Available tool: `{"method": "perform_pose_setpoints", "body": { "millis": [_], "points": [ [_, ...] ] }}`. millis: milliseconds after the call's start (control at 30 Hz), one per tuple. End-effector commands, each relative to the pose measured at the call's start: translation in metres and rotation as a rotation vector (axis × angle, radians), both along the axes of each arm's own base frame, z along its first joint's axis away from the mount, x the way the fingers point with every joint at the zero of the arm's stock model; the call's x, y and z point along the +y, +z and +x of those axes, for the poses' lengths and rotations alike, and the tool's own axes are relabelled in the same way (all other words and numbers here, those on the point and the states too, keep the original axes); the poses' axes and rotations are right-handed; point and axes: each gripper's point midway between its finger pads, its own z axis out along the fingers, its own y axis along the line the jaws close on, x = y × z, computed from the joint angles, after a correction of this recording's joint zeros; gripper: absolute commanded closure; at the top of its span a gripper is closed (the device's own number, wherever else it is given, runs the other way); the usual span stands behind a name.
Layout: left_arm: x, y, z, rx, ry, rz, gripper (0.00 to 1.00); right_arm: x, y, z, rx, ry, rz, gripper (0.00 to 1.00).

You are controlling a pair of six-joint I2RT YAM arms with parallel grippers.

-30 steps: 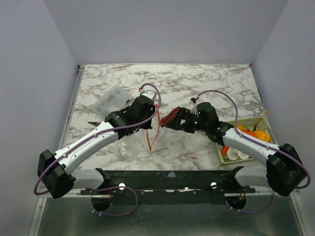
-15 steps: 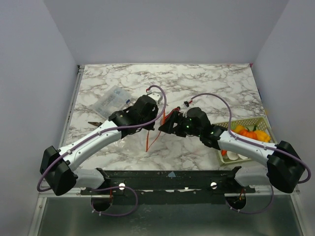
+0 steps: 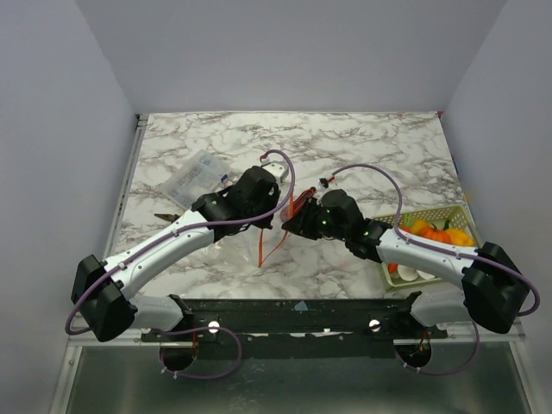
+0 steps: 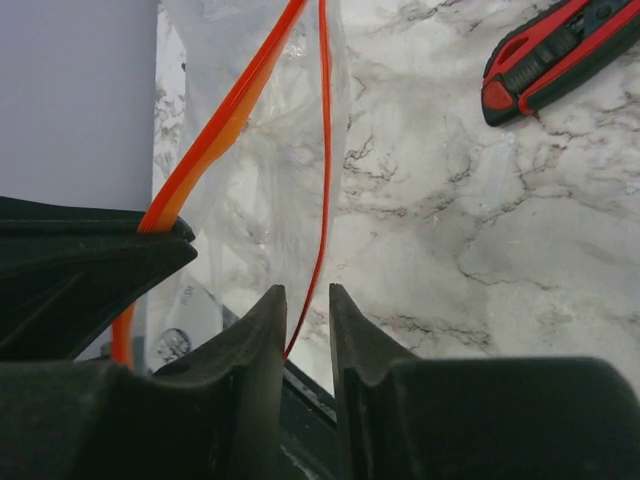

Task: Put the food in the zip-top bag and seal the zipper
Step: Open the zipper of the food storage bag at the center of the board.

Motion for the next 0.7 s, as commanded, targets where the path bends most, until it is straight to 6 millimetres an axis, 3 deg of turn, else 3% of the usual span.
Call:
{"method": "perform_pose_setpoints", "body": {
  "millis": [0,33,100,233,400,567,667],
  "points": [
    [-0.002,0.009,0.000,-0.021,-0.018,0.004,1.00,0.007,0.012,0.002,-0.036,-0.009,0.039,0.84],
    [-0.002,0.010,0.001,-0.027,-0.017,0.008,1.00,0.007,0.014,0.001,-0.040,-0.008,0.046,0.90],
    [0.000,0.012,0.003,-0.041,-0.013,0.015,0.91,0.008,0.021,0.000,-0.051,-0.005,0.068,1.00],
    [-0.002,0.014,0.007,-0.051,-0.010,0.026,0.70,0.010,0.031,-0.004,-0.061,0.009,0.109,1.00],
    [-0.008,0.014,0.009,-0.011,-0.014,0.054,0.61,0.007,0.035,-0.005,-0.070,-0.002,0.113,1.00],
    [-0.009,0.006,0.007,0.028,-0.026,0.110,0.65,0.005,0.042,-0.005,-0.079,-0.007,0.119,1.00],
    [-0.004,0.006,0.009,0.032,-0.013,0.145,0.95,0.002,0.041,-0.004,-0.075,-0.018,0.096,1.00]
  ]
}}
